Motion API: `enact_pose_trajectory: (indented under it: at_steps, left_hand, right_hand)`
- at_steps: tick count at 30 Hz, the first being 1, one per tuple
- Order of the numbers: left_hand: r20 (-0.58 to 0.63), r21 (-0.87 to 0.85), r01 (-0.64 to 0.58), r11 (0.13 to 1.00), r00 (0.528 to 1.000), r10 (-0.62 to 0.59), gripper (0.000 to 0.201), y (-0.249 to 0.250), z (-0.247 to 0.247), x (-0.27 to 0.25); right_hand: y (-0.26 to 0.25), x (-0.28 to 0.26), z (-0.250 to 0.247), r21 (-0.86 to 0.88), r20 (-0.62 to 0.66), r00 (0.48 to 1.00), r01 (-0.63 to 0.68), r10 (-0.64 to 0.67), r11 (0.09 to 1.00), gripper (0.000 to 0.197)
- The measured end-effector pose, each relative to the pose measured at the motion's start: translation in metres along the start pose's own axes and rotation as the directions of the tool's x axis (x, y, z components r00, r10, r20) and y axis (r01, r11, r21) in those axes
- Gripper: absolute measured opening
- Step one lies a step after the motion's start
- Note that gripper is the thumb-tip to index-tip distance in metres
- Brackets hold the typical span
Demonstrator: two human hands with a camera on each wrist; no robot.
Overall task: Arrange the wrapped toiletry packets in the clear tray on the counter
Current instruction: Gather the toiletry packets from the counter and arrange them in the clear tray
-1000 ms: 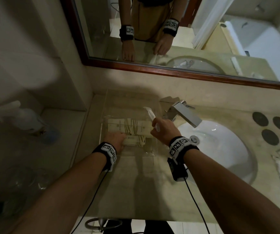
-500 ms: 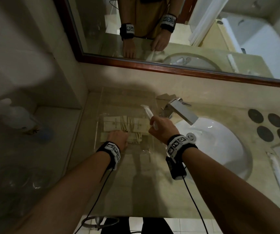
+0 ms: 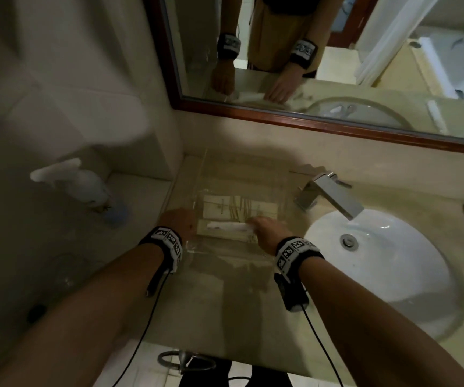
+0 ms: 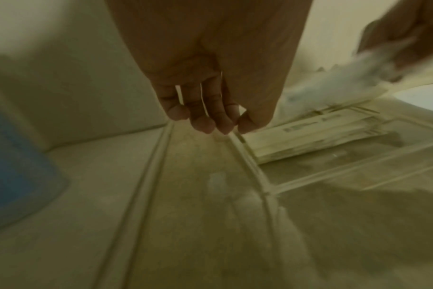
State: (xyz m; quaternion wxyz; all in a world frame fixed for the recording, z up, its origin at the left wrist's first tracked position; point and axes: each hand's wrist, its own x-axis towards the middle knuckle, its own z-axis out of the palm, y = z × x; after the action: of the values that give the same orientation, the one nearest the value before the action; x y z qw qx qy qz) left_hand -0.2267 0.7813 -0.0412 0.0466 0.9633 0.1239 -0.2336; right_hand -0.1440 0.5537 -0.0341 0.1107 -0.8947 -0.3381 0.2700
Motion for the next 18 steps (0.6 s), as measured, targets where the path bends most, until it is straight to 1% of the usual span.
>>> enact_pose_trajectory:
  at_steps: [4,7,9,12,15,18]
  left_hand:
    - [-0.04,-0.001,0.046,0.999,0.998,-0.046,0.027,-0.011,0.001,-0.008]
    - [-0.043,-0.001,0.054,0.999,0.998,-0.054,0.032,-0.012,0.004,-0.01]
    - [-0.045,-0.016,0.039,0.999,0.998,-0.04,0.033,-0.013,0.007,-0.009]
    - [-0.053,-0.038,0.013,0.999,0.998,-0.015,0.031,-0.012,0.008,-0.008]
    - [-0.052,-0.042,-0.006,0.999,0.999,0.003,0.03,-0.007,0.004,-0.008]
    - [-0.072,-0.061,-0.02,0.998,0.997,0.016,0.023,-0.002,0.001,-0.005]
  right_hand:
    - [-0.012,0.01,0.022,-0.046,0.142,0.99,0.017,-0.01,0.999,0.036]
    - [-0.021,0.014,0.035,-0.008,0.198,0.98,0.015,-0.013,1.0,0.039]
    - [-0.023,0.014,0.042,0.016,0.201,0.979,0.008,-0.011,1.0,0.036]
    - [-0.021,0.013,0.048,-0.001,0.173,0.985,-0.001,0.002,1.0,0.032]
    - [-0.017,0.01,0.05,-0.05,0.154,0.988,0.037,-0.029,0.998,0.037]
    - [-0.016,0.007,0.049,-0.044,0.12,0.99,0.078,-0.073,0.996,0.042]
